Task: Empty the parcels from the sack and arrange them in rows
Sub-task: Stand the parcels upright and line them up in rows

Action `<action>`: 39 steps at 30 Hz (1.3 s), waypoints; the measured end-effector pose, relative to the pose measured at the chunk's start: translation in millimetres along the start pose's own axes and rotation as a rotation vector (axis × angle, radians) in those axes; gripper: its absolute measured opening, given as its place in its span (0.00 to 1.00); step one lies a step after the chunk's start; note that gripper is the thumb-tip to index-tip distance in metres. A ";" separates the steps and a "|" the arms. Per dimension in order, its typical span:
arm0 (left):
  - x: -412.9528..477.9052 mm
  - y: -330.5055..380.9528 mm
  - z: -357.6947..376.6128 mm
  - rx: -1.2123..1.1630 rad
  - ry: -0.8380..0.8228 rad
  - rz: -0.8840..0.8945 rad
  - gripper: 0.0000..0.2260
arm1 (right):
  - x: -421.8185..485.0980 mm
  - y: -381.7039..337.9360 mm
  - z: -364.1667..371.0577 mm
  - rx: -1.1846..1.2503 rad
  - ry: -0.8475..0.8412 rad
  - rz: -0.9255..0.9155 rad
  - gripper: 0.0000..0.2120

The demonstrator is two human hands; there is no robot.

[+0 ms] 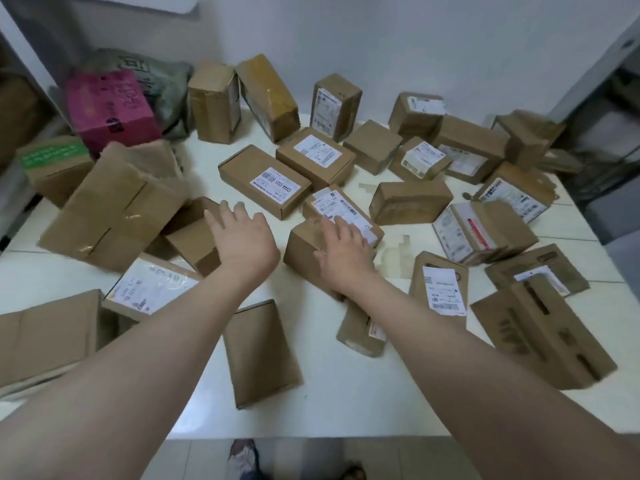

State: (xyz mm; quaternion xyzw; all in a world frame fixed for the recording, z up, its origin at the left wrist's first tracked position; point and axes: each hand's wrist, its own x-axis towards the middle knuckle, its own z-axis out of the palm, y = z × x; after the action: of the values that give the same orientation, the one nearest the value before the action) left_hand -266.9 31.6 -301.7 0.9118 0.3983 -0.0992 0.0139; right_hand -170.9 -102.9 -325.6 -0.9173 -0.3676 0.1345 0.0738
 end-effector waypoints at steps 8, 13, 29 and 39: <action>-49.0 172.4 -35.2 -0.178 0.025 0.338 0.15 | -73.6 156.1 -86.4 0.116 -0.103 0.012 0.21; -61.6 281.6 -52.6 -0.216 0.067 0.421 0.12 | -107.6 263.0 -139.5 0.185 -0.063 0.130 0.16; 89.3 539.8 -84.6 -0.411 0.108 0.496 0.23 | 27.0 501.1 -182.2 0.387 0.086 0.344 0.11; 169.3 609.6 -46.7 -0.125 0.041 0.738 0.24 | 127.4 581.2 -149.7 0.468 0.011 0.359 0.21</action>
State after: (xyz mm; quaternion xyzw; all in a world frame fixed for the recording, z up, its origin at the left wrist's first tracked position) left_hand 297.7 -257.1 -321.1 0.9932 0.0481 -0.0445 0.0964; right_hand 342.9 -437.7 -343.6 -0.9263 -0.1580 0.2216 0.2605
